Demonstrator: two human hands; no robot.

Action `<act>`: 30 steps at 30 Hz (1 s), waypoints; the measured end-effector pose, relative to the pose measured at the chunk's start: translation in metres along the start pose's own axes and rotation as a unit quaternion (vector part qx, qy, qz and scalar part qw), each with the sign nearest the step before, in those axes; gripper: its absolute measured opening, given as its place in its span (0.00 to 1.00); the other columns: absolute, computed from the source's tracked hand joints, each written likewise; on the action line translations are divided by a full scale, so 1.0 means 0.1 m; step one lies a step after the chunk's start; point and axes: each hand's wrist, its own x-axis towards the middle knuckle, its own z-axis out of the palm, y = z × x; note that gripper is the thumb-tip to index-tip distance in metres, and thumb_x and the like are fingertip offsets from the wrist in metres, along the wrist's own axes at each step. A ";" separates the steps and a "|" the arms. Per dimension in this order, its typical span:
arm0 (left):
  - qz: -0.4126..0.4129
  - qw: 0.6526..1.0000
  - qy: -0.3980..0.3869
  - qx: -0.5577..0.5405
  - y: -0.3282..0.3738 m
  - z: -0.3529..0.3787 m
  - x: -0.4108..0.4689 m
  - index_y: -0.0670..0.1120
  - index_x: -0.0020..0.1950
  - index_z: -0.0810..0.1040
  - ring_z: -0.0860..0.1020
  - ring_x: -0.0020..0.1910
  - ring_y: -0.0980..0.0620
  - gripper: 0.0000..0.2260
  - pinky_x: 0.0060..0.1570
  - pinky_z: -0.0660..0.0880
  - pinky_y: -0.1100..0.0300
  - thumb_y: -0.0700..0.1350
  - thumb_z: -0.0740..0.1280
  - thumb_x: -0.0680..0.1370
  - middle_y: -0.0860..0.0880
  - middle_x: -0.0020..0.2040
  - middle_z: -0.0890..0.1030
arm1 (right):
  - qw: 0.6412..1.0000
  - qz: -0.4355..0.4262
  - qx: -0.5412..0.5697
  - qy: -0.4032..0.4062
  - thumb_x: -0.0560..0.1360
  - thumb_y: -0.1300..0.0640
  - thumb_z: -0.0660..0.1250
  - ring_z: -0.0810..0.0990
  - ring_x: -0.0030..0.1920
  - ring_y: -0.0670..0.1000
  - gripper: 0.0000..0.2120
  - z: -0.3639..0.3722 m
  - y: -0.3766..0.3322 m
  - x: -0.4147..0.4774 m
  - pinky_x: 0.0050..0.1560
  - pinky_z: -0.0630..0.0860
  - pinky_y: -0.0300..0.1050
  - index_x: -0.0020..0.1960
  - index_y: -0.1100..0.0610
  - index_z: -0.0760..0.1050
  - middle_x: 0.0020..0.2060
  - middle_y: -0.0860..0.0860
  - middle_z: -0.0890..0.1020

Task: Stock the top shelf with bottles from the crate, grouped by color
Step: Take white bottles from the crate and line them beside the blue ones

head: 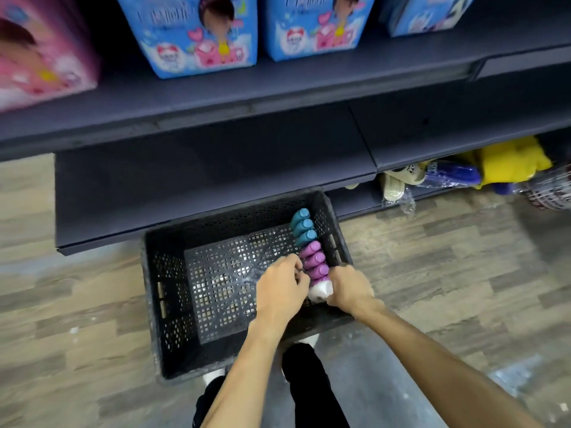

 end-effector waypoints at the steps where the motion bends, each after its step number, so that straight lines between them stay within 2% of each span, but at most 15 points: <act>1: 0.007 1.000 0.002 0.000 0.06 -0.09 -0.02 0.51 0.47 0.74 0.77 0.43 0.52 0.03 0.41 0.73 0.56 0.46 0.64 0.75 0.54 0.43 0.78 | 1.000 -0.011 0.016 0.014 0.68 0.51 0.74 0.81 0.53 0.57 0.17 -0.16 0.01 -0.10 0.49 0.76 0.47 0.55 0.56 0.78 0.52 0.55 0.81; 5: 0.046 0.999 0.023 -0.006 0.35 -0.48 -0.09 0.51 0.47 0.75 0.77 0.43 0.51 0.03 0.43 0.75 0.54 0.46 0.64 0.74 0.54 0.42 0.78 | 0.995 -0.057 0.062 0.058 0.66 0.49 0.75 0.81 0.49 0.56 0.17 -0.81 -0.01 -0.45 0.46 0.73 0.44 0.52 0.55 0.79 0.49 0.54 0.81; 8: 0.087 0.994 0.059 -0.004 0.57 -0.82 -0.15 0.50 0.48 0.76 0.76 0.42 0.52 0.05 0.40 0.73 0.55 0.45 0.64 0.74 0.54 0.42 0.78 | 0.988 -0.082 0.083 0.098 0.68 0.50 0.74 0.79 0.52 0.54 0.17 -1.27 -0.10 -0.70 0.49 0.72 0.42 0.55 0.54 0.79 0.51 0.53 0.79; 12: 0.128 0.986 0.105 -0.005 0.89 -1.38 -0.28 0.51 0.48 0.75 0.75 0.41 0.54 0.04 0.37 0.70 0.58 0.45 0.63 0.74 0.55 0.41 0.77 | 0.977 -0.097 0.090 0.169 0.70 0.51 0.71 0.76 0.56 0.54 0.18 -1.89 -0.28 -1.10 0.48 0.66 0.40 0.58 0.55 0.78 0.53 0.52 0.77; 18: 0.188 0.966 0.177 -0.011 1.26 -2.29 -0.44 0.52 0.46 0.75 0.75 0.39 0.55 0.03 0.37 0.71 0.58 0.47 0.64 0.74 0.56 0.39 0.77 | 0.955 -0.107 0.101 0.259 0.70 0.49 0.71 0.78 0.57 0.54 0.20 -2.86 -0.53 -1.71 0.55 0.75 0.47 0.60 0.53 0.76 0.55 0.52 0.79; 22: 0.223 0.946 0.233 -0.035 1.50 -2.85 -0.61 0.51 0.46 0.75 0.75 0.41 0.55 0.03 0.40 0.73 0.56 0.46 0.63 0.74 0.56 0.40 0.78 | 0.930 -0.137 0.124 0.317 0.72 0.48 0.71 0.78 0.53 0.53 0.19 -3.50 -0.66 -2.22 0.52 0.76 0.50 0.59 0.52 0.72 0.53 0.50 0.80; 28: 0.265 0.910 0.317 -0.038 1.77 -3.58 -0.86 0.53 0.46 0.75 0.74 0.37 0.56 0.03 0.37 0.66 0.59 0.48 0.64 0.74 0.58 0.38 0.76 | 0.872 -0.220 0.169 0.403 0.75 0.46 0.70 0.78 0.44 0.51 0.17 -4.29 -0.87 -2.85 0.46 0.76 0.48 0.56 0.51 0.69 0.49 0.47 0.81; 30: 0.271 0.899 0.341 -0.029 1.83 -3.83 -0.94 0.53 0.46 0.74 0.74 0.37 0.55 0.02 0.36 0.67 0.59 0.48 0.64 0.74 0.57 0.38 0.77 | 0.852 -0.242 0.200 0.419 0.75 0.46 0.70 0.78 0.42 0.52 0.16 -4.51 -0.95 -2.97 0.42 0.76 0.46 0.55 0.53 0.68 0.47 0.49 0.81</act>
